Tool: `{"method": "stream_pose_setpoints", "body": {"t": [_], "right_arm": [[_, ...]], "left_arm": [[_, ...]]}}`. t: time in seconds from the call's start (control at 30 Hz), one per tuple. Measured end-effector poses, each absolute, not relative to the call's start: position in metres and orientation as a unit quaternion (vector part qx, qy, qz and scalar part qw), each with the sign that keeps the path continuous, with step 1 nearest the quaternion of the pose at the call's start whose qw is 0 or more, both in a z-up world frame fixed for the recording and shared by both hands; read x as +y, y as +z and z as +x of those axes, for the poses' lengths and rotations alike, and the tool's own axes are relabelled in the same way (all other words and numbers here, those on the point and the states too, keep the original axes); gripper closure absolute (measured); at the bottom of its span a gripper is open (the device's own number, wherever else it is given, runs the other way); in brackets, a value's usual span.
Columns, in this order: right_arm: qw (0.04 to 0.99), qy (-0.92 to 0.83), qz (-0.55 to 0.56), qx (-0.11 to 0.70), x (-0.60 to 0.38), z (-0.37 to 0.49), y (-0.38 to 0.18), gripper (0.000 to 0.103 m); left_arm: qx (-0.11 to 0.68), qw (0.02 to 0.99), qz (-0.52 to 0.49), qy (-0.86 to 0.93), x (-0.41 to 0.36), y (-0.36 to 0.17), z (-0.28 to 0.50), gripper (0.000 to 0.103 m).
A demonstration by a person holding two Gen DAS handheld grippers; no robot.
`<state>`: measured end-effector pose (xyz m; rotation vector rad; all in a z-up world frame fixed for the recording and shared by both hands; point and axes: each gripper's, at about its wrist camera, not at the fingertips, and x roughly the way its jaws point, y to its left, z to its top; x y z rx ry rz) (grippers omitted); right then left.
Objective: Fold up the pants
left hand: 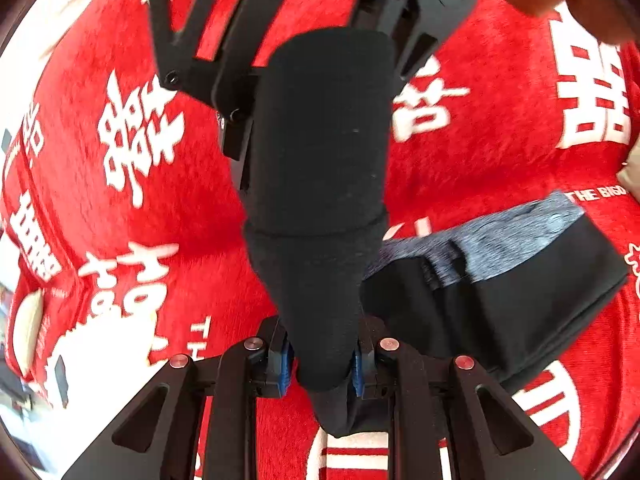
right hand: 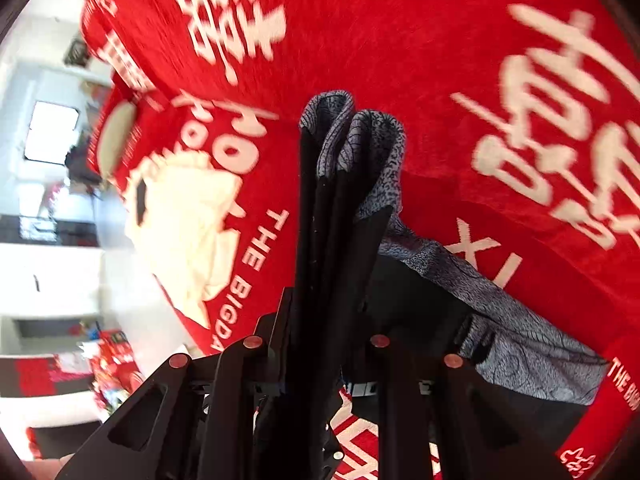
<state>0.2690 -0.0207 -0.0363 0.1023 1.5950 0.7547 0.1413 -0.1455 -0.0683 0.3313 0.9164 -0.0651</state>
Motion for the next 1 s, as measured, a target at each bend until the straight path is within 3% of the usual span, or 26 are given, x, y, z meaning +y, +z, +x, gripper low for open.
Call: {"method": "stream_pose_setpoints", "body": {"t": [0.27,0.57,0.77,1.0], "right_arm": [[0.659,0.329,0.156,0.658,-0.121,0.260,-0.010,0.083],[0.676,0.291,0.250,0.629,-0.238,0.238,-0.019,0.083],[0.674,0.258,0.295,0.626,-0.304,0.217,-0.054,0.083],[0.662,0.207,0.326,0.643,-0.354,0.198,-0.133,0.083]], "left_arm": [[0.435,0.877,0.183,-0.096,-0.210,-0.043,0.131,0.079],[0.437,0.849,0.257,-0.148,-0.297,-0.052,0.113,0.079],[0.451,0.818,0.311,-0.175,-0.348,-0.083,0.097,0.079],[0.477,0.784,0.359,-0.169,-0.385,-0.132,0.089,0.079]]}}
